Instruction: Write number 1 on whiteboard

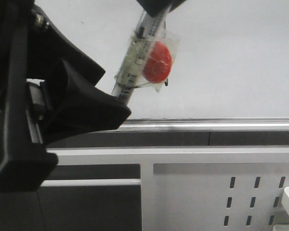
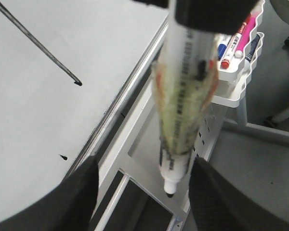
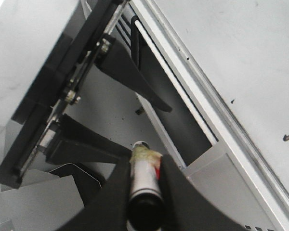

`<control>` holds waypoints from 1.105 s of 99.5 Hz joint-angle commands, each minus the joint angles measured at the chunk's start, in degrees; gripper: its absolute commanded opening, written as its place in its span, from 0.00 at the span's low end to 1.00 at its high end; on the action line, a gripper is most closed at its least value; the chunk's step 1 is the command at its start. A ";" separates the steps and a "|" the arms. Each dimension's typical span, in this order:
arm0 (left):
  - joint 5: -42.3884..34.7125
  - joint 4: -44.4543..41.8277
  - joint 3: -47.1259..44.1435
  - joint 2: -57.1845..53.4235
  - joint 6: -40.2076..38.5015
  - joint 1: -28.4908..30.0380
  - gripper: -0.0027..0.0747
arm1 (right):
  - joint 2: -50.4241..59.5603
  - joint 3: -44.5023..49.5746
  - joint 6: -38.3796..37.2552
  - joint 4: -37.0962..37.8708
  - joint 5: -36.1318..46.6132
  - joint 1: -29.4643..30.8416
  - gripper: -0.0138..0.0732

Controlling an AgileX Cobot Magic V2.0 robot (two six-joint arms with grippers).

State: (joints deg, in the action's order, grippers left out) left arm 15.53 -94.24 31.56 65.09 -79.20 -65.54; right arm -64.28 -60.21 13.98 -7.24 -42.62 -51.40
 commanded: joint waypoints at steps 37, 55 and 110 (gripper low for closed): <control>2.08 -4.90 1.92 -0.75 -7.18 0.13 0.23 | 0.74 -2.12 2.99 -3.35 4.95 0.08 0.08; 2.08 -4.90 1.92 -0.75 -7.18 0.13 0.23 | 0.74 -2.12 2.99 -3.35 4.95 0.08 0.08; 2.08 -4.90 1.92 -0.75 -7.18 0.13 0.01 | 0.63 -2.12 2.99 -5.46 4.74 0.08 0.08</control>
State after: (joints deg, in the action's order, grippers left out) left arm 15.05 -98.35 31.56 65.09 -85.58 -65.54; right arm -64.28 -60.21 16.36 -9.56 -40.32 -51.40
